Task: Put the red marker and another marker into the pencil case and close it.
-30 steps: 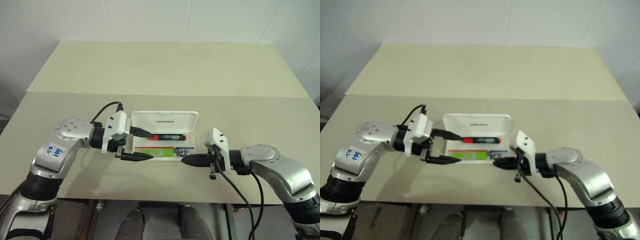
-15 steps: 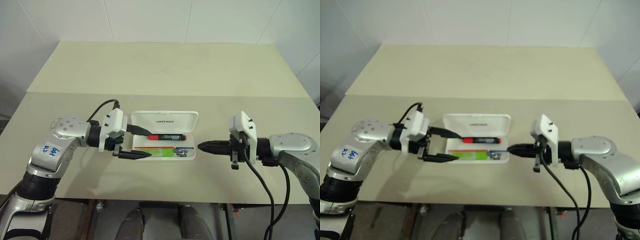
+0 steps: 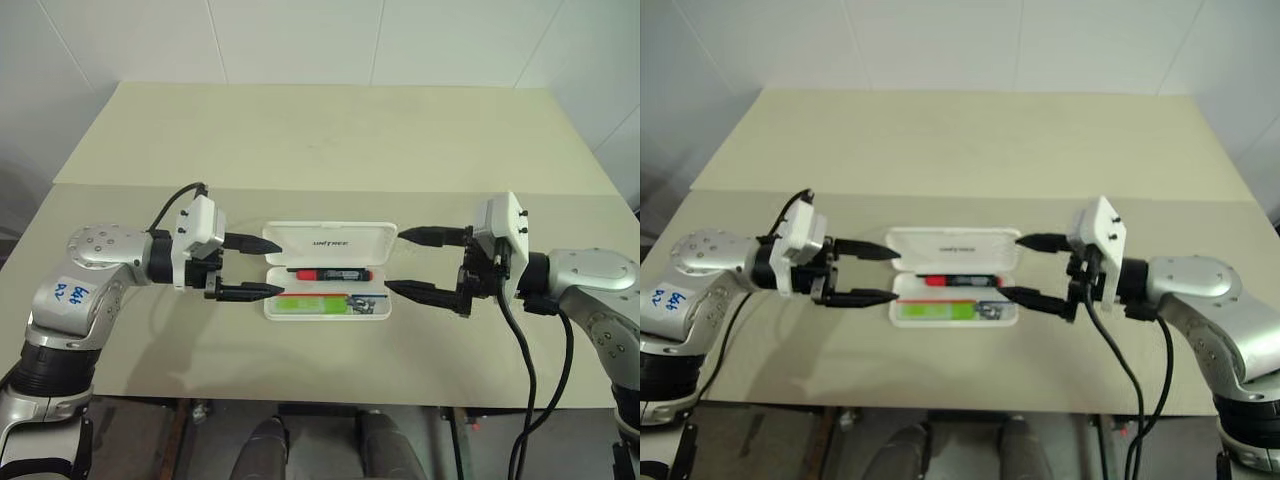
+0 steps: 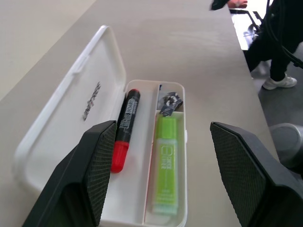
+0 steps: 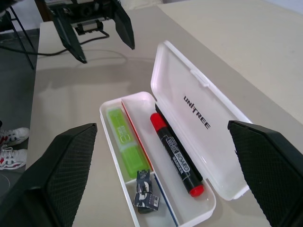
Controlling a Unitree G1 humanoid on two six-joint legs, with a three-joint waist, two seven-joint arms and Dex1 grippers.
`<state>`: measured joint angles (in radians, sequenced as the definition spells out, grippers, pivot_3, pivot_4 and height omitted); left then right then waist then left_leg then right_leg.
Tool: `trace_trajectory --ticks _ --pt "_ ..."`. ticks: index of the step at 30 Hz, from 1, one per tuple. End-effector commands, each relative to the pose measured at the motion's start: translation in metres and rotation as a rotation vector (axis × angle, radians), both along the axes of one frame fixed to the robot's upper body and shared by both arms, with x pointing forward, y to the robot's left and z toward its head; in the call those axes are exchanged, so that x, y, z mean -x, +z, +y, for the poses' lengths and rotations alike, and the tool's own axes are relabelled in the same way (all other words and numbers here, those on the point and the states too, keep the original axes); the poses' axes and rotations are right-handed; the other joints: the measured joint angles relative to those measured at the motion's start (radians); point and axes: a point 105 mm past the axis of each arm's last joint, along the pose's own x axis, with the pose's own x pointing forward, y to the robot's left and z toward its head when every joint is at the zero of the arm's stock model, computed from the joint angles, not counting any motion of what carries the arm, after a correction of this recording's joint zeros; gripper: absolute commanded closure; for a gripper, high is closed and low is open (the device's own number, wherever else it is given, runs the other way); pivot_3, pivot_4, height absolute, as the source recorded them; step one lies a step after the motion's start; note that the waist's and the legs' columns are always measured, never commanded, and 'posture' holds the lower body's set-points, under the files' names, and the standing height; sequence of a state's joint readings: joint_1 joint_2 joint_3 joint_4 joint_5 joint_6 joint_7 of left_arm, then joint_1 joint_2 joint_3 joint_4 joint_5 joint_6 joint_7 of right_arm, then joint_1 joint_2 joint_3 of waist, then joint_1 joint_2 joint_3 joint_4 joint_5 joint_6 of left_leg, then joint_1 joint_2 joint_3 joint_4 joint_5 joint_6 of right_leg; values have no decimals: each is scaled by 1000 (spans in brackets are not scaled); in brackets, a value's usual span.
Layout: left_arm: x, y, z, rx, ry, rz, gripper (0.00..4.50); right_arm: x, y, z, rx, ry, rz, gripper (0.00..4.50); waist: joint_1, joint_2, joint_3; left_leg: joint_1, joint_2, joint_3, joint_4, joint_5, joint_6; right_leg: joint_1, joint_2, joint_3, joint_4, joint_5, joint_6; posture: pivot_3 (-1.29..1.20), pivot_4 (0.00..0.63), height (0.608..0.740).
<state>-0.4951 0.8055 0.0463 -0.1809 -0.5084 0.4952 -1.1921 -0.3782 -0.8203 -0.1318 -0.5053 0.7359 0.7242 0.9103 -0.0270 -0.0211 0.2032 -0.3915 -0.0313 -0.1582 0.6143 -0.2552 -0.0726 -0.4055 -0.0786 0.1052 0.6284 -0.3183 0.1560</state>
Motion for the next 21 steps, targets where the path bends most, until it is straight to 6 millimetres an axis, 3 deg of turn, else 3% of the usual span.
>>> trace_trajectory --ticks 1,7,10,18,21 --pt "-1 17 6 45 24 -50 1081 5 16 2 -25 18 -81 9 0 0 0 0 0 0 0 0 0 0 0 0 0 0 0 0 150 740" --pt "1 23 9 72 37 -50 1081 7 22 3 -59 37 -75 9 0 0 0 0 0 0 0 0 0 0 0 0 0 0 0 0 150 740" --pt "-1 31 11 130 50 -48 1701 6 17 2 -47 34 -64 0 0 0 0 0 0 0 0 0 0 0 0 0 0 0 0 0 150 740" --pt "4 38 14 165 50 -45 4384 5 8 6 -33 45 -55 0 -1 0 0 0 0 0 0 0 0 0 0 0 0 0 0 0 150 740" --pt "1 42 16 172 74 -63 4479 3 5 7 -23 49 -53 0 0 0 0 0 0 0 0 0 0 0 0 0 0 0 0 0 150 740"
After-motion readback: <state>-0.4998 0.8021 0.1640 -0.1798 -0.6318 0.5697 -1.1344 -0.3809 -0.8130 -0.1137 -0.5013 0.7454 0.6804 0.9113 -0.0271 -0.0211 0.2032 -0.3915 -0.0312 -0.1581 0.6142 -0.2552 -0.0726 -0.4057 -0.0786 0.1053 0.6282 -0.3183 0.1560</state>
